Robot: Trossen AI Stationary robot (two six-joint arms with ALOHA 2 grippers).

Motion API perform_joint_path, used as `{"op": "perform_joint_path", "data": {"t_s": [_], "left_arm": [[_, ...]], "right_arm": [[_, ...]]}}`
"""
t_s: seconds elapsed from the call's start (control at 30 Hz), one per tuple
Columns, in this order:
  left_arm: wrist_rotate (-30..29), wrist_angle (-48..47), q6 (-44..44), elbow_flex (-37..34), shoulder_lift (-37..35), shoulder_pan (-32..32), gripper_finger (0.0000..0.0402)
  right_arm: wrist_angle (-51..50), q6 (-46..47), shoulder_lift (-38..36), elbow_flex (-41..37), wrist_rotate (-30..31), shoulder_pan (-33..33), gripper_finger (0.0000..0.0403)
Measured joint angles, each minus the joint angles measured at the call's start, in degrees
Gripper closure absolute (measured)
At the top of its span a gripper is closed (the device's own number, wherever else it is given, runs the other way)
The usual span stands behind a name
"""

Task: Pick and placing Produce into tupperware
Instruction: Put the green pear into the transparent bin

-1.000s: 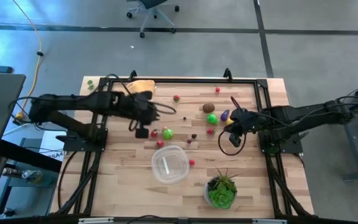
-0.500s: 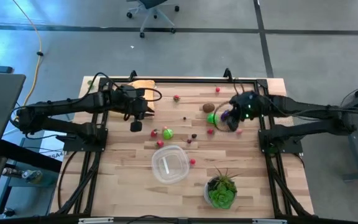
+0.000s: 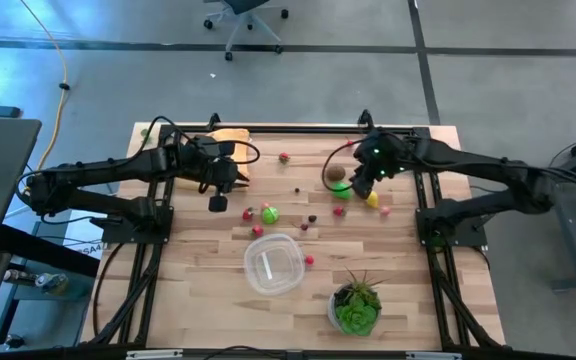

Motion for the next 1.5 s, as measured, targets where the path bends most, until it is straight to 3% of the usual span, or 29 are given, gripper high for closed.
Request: {"op": "perform_joint_path", "data": {"t_s": [0.23,0.43,0.7,0.83,1.17,1.5], "left_arm": [[0.00,0.02,0.02,0.00,0.02,-0.02,0.0350],[-0.02,0.02,0.00,0.00,0.02,0.00,0.0350],[-0.33,0.17,0.00,0.00,0.04,-0.02,0.0350],[-3.32,0.18,0.00,0.00,0.05,-0.01,0.0350],[-7.57,0.21,0.03,0.00,0.07,-0.02,0.0350],[-7.57,0.21,0.02,0.00,0.07,-0.02,0.0350]], "right_arm": [[-1.25,-5.97,7.90,-0.01,-1.02,-2.25,0.0208],[-0.86,-10.98,14.88,0.00,-5.41,-4.12,0.0208],[0.30,-13.20,22.25,0.00,-7.38,-4.56,0.0208],[2.91,-12.98,25.09,0.00,-7.30,-4.56,0.0208],[6.16,-12.15,28.19,0.00,-7.08,-4.54,0.0208],[12.33,-10.76,28.18,0.00,-7.61,-4.52,0.0208]]}}
